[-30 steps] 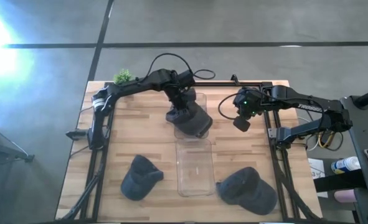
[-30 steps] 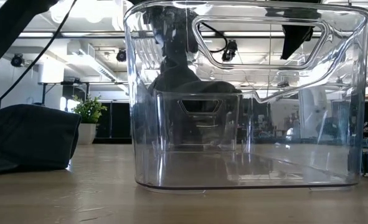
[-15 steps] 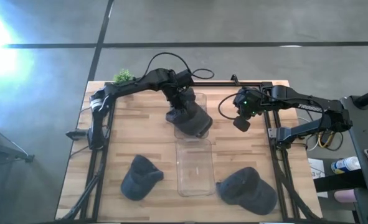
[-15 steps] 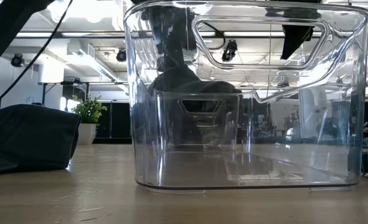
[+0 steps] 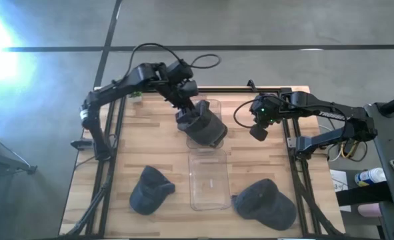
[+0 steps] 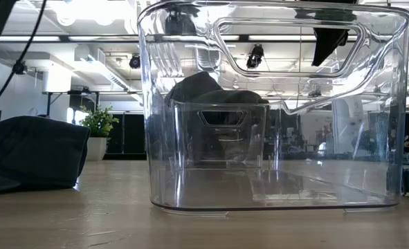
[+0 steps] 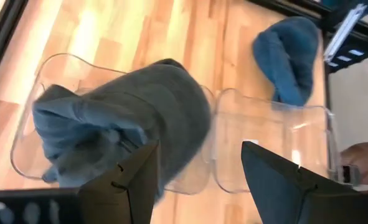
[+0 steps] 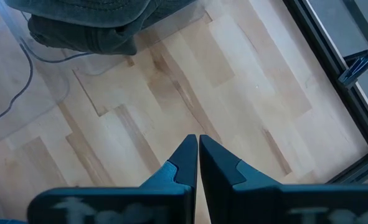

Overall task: Pick & Place hat
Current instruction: Put the left blue cap into the bottom transparent bin

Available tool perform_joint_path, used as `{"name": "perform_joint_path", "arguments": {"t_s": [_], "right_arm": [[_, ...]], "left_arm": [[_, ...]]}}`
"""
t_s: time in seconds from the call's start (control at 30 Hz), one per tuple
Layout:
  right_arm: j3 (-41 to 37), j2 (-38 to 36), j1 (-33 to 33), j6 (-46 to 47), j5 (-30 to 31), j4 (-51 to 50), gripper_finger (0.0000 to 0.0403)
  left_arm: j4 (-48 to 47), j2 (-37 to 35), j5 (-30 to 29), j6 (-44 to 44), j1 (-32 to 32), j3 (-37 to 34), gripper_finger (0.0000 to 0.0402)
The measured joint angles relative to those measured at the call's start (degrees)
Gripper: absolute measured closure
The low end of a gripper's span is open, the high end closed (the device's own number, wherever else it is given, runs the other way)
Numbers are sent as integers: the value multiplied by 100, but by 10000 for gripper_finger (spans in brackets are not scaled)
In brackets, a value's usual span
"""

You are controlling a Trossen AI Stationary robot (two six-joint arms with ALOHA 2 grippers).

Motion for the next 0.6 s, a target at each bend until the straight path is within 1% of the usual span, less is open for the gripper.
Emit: {"name": "perform_joint_path", "arguments": {"t_s": [0.23, 0.47, 0.6], "right_arm": [[0, 0, 2, -24, -11, -3, 390], [0, 0, 2, -31, -16, -8, 390], [0, 0, 2, -50, -18, -16, 390]], "left_arm": [[-705, -390, -51, -614, -525, -36, 184], [-897, -541, -198, -1090, -1249, -490, 184], [-1425, -615, -261, -1499, -1523, -770, 184]]}}
